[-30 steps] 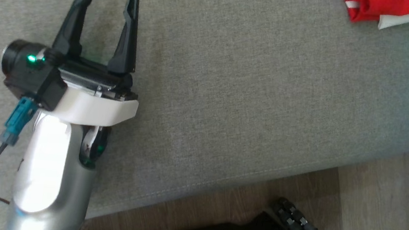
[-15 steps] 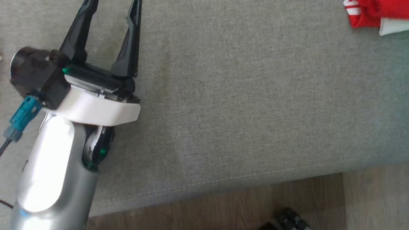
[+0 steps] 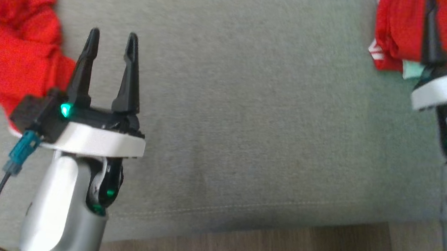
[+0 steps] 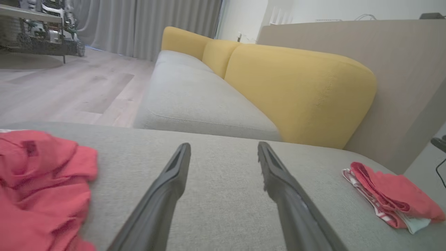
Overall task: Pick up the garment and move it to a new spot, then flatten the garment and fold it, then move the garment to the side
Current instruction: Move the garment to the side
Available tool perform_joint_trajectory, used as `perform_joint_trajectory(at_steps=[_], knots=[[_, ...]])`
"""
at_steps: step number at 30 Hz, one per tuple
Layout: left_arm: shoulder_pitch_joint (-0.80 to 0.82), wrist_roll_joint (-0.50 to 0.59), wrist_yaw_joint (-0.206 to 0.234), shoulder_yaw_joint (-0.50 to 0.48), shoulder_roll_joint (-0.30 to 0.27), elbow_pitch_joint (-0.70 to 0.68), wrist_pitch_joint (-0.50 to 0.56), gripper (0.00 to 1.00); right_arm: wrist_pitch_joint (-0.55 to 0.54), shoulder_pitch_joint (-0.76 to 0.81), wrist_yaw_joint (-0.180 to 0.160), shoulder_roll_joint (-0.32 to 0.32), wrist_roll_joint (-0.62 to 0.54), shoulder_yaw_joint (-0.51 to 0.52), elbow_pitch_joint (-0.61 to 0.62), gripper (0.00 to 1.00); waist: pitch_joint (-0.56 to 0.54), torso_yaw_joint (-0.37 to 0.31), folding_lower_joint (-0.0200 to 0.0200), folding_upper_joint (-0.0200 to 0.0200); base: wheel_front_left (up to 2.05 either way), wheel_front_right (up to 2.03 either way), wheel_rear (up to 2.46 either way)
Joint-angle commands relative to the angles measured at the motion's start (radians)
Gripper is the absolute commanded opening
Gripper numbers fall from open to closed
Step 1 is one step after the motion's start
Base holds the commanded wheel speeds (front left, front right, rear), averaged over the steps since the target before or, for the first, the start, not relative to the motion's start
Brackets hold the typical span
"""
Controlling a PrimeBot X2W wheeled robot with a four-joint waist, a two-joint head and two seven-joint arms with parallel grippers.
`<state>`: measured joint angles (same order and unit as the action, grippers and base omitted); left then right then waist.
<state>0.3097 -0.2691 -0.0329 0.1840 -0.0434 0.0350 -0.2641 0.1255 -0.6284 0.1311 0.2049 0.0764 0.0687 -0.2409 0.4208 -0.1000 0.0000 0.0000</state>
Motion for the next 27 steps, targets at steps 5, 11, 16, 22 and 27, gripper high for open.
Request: perform_joint_trajectory(at_steps=[5,11,16,22,27], knots=[[-0.058,-0.028,0.029,-0.048,-0.007,-0.03,0.002,1.0,0.078,0.076,0.0,-0.019,0.058,-0.085,0.005,1.0,-0.127,0.103,0.0,0.0,0.0,0.0,0.0],[-0.131,-0.044,0.044,-0.058,-0.007,-0.013,0.002,1.0,0.128,0.163,0.0,-0.097,0.028,-0.118,-0.047,1.0,-0.192,0.134,0.0,0.0,0.0,0.0,0.0],[-0.18,-0.063,0.075,-0.067,-0.007,-0.002,0.002,1.0,0.135,0.237,0.0,-0.135,-0.009,-0.115,-0.026,1.0,-0.242,0.139,0.0,0.0,0.0,0.0,0.0],[-0.231,-0.068,0.067,-0.071,-0.007,0.018,0.002,1.0,0.136,0.365,0.0,-0.154,-0.029,-0.093,0.064,1.0,-0.296,0.13,0.0,0.0,0.0,0.0,0.0],[-0.26,-0.075,0.076,-0.076,-0.007,0.022,0.002,1.0,0.136,0.439,0.0,-0.154,0.013,-0.077,0.103,1.0,-0.321,0.122,0.0,0.0,0.0,0.0,0.0]])
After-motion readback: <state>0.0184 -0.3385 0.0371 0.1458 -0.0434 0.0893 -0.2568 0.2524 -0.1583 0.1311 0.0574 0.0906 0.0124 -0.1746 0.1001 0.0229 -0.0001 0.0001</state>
